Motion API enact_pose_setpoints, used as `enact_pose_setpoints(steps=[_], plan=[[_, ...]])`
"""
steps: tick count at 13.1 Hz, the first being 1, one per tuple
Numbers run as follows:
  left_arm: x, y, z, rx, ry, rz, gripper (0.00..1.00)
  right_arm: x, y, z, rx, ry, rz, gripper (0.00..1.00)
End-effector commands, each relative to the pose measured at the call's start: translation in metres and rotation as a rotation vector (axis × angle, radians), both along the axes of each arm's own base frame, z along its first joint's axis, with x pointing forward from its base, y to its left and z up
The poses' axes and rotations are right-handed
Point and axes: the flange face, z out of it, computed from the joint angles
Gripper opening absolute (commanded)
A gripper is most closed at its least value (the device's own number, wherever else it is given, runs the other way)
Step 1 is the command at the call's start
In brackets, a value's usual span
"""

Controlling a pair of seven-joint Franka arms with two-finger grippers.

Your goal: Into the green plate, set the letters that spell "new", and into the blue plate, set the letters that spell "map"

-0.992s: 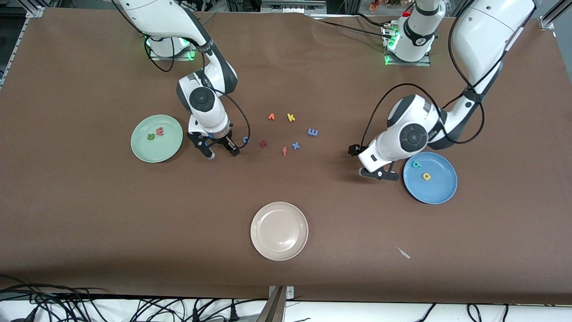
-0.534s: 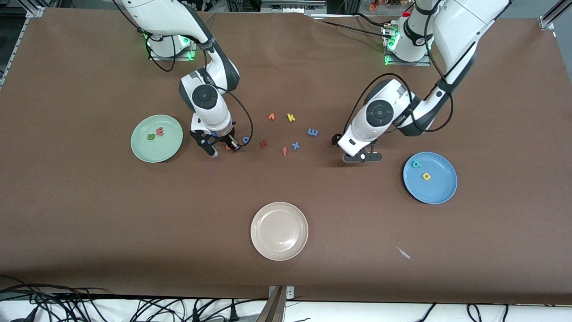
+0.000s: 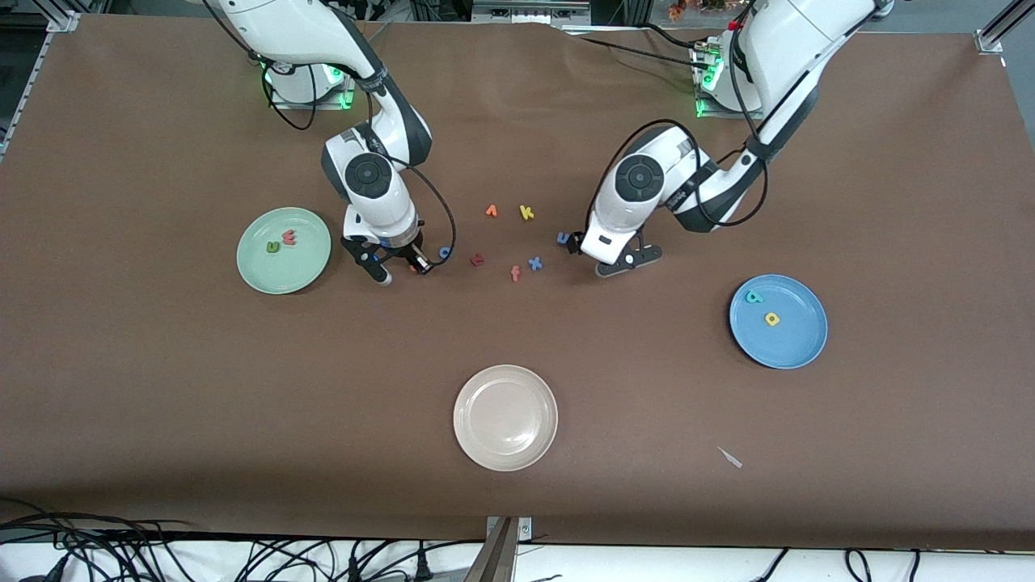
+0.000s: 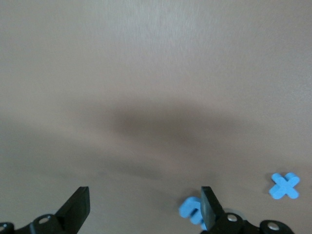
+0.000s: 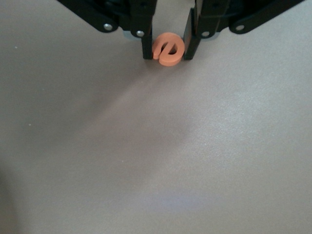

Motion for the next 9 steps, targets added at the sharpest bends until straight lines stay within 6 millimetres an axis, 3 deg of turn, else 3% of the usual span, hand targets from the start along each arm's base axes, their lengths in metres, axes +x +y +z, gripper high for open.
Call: enact_pose_setpoints(steps=[1, 2, 6, 9], plan=[[-0.012, -0.017, -0.010, -0.003, 0.006, 0.121, 1.00, 0.006, -0.011, 0.021, -0.004, -0.006, 0.026, 0.01], [-0.016, -0.021, -0.013, 0.002, 0.013, 0.156, 1.00, 0.008, -0.018, 0.034, -0.020, 0.017, 0.052, 0.01], [-0.016, -0.047, -0.015, 0.006, 0.021, 0.316, 1.00, 0.031, -0.085, 0.092, -0.067, 0.094, 0.199, 0.01], [-0.025, -0.061, -0.018, 0.021, 0.028, 0.379, 1.00, 0.036, -0.131, 0.099, -0.083, 0.157, 0.278, 0.01]])
